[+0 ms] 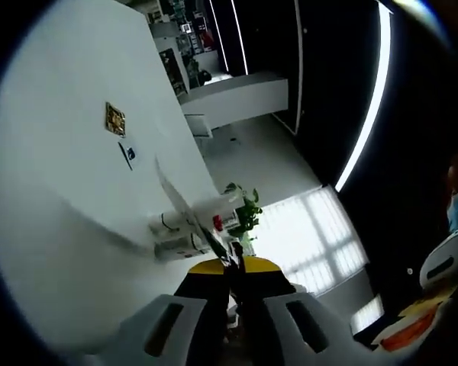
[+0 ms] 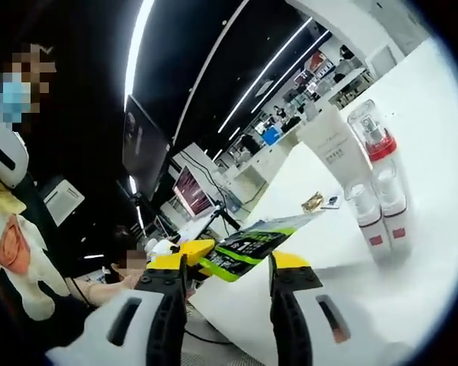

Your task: Arrange the skincare products in the storage area until every visible bottle or jar stands upright without overlapping.

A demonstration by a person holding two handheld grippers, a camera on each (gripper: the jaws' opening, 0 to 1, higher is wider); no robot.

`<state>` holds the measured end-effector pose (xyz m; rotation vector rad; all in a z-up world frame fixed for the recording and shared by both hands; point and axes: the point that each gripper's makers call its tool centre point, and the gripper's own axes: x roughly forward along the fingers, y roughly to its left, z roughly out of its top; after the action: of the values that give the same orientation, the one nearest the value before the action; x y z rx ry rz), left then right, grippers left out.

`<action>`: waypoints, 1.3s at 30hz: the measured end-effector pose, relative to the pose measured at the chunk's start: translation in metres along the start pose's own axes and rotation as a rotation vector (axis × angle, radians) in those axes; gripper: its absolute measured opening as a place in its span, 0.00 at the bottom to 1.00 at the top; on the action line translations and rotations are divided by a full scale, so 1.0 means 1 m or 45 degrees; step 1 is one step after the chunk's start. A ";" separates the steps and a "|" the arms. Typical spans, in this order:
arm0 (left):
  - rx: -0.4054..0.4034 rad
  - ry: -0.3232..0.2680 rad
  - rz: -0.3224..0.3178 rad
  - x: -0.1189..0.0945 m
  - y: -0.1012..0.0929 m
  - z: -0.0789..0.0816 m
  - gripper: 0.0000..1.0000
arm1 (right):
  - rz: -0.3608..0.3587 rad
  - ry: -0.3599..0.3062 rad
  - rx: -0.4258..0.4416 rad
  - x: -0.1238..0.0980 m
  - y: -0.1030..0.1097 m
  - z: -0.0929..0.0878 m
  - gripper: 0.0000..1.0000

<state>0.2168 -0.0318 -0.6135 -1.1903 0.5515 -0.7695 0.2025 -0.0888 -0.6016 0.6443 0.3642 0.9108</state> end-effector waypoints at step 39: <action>0.191 0.133 0.202 0.040 0.065 -0.010 0.00 | -0.275 0.350 -0.485 -0.030 -0.046 -0.021 1.00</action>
<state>0.2502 -0.0569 -0.6783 -0.9601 0.6549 -0.7272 0.2020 -0.1262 -0.6467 0.1252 0.4799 0.8327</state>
